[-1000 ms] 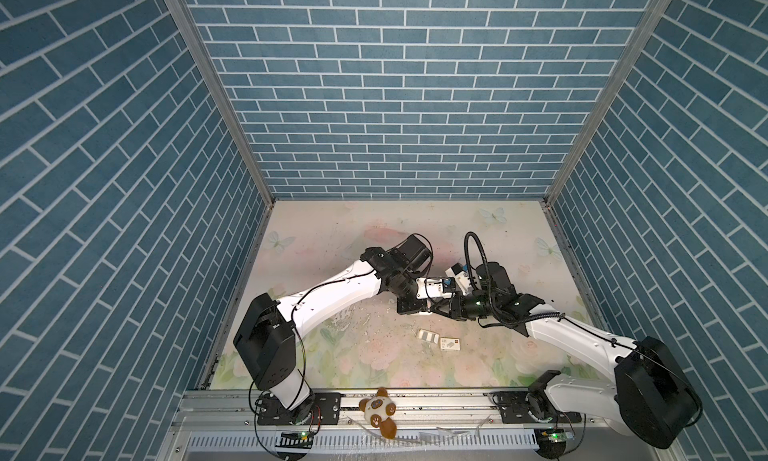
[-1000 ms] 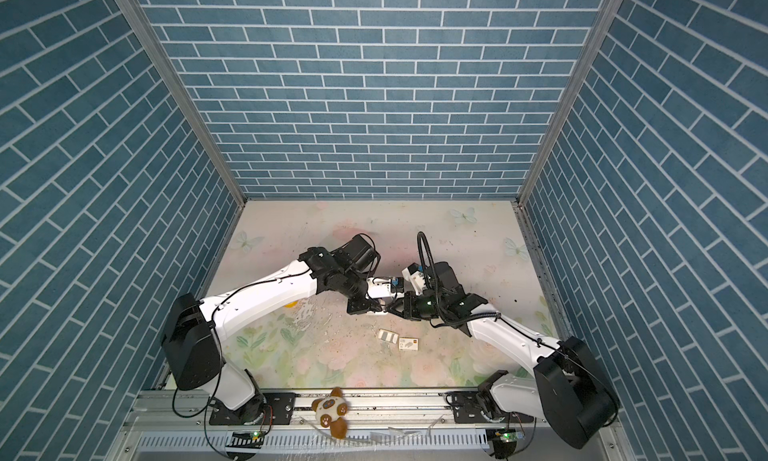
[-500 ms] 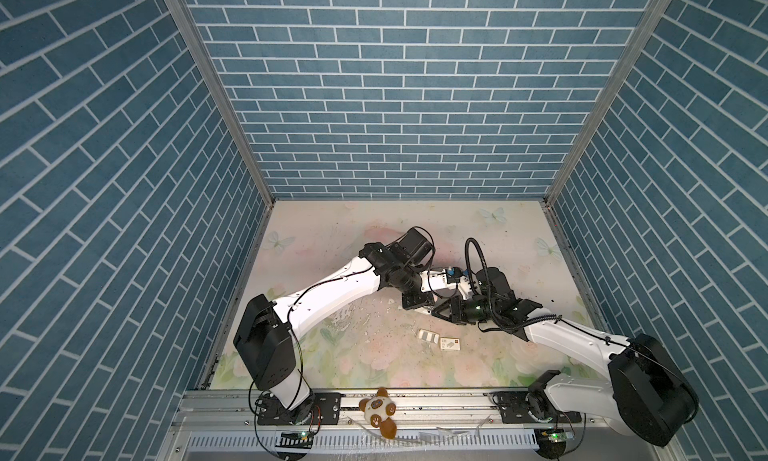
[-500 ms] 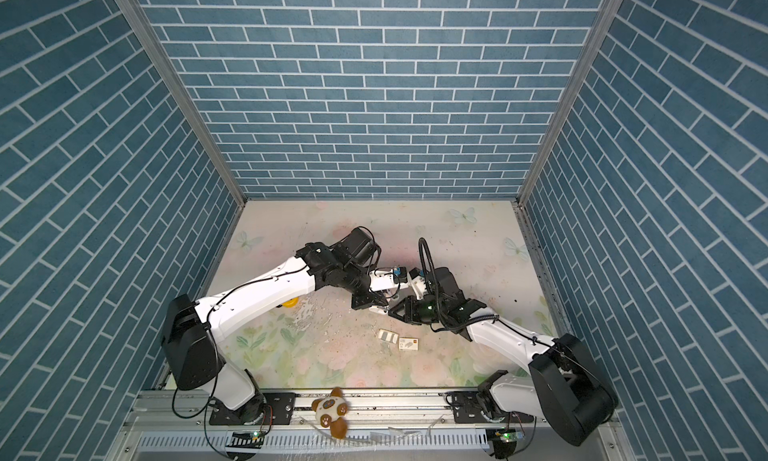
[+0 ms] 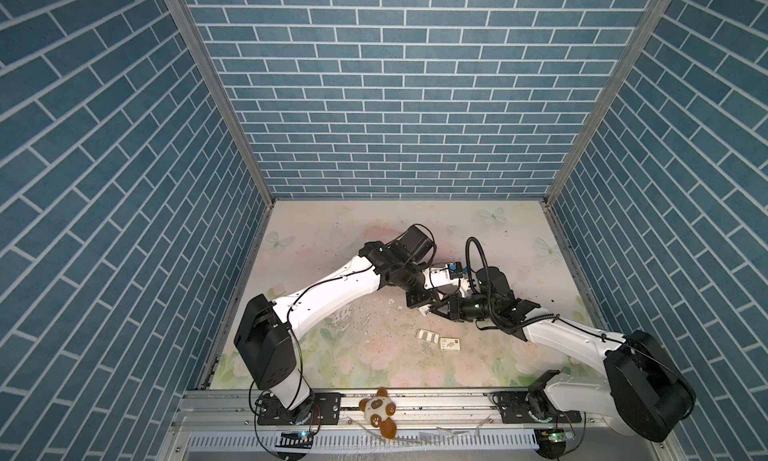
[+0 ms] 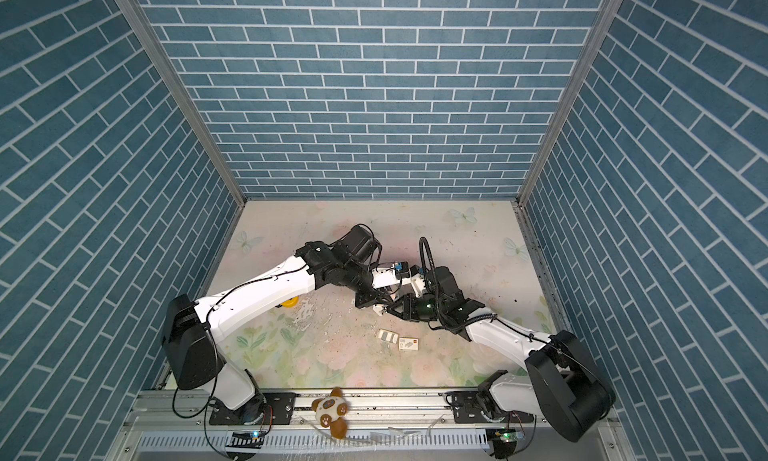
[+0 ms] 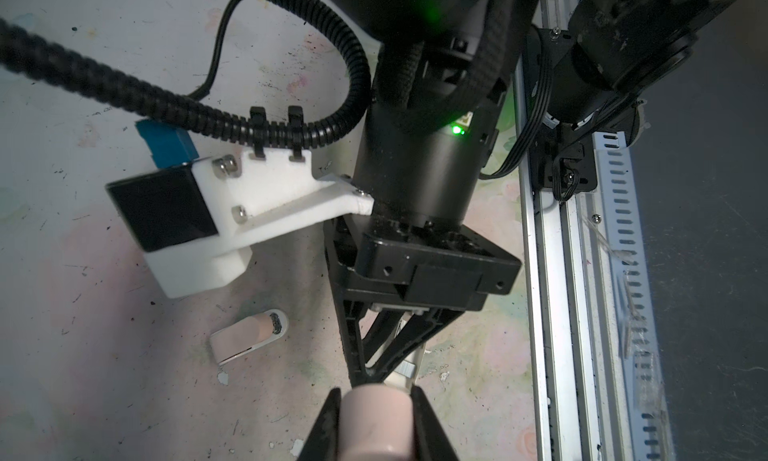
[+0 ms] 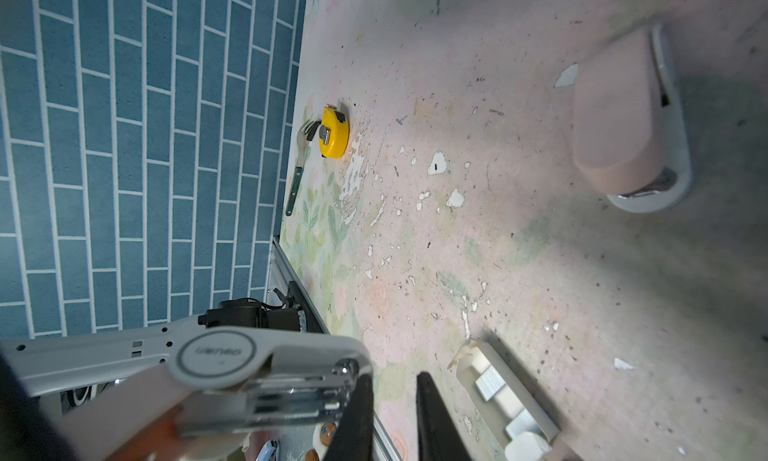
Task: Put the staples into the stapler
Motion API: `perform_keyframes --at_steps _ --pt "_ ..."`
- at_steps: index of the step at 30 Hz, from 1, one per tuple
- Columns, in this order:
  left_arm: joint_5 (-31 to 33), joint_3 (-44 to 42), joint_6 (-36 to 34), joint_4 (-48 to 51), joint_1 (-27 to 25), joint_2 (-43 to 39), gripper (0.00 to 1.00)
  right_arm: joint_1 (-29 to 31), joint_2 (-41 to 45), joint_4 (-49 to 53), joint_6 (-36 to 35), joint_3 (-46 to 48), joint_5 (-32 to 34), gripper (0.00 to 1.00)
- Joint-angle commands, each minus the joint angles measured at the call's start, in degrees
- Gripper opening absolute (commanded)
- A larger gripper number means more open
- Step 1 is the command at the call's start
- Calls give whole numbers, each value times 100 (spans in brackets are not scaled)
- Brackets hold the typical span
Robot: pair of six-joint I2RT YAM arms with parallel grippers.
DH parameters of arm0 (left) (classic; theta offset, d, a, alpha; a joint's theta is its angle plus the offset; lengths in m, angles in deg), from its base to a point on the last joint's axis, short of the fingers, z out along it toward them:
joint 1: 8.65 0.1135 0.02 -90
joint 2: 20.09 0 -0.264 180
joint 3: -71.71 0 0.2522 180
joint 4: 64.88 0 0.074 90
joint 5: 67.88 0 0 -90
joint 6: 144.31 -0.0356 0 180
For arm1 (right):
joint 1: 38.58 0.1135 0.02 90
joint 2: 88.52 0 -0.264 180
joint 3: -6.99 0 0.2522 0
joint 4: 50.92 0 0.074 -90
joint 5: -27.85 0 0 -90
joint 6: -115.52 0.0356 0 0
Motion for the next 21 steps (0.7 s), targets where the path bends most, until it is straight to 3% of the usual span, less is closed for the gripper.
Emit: perform_keyframes --at_steps 1,7,14,21 --pt "-54 40 -22 -9 -8 20 0 23 -1 69 -30 -23 105 24" --pt "-588 -121 -55 109 421 -197 0 -43 1034 1098 -715 206 562 37" --pt "-2289 258 31 730 1098 -87 0 -92 2468 852 -1060 390 -90 47" --pt "-3302 665 135 1081 1193 209 0 -83 2225 484 -987 -111 -644 51"
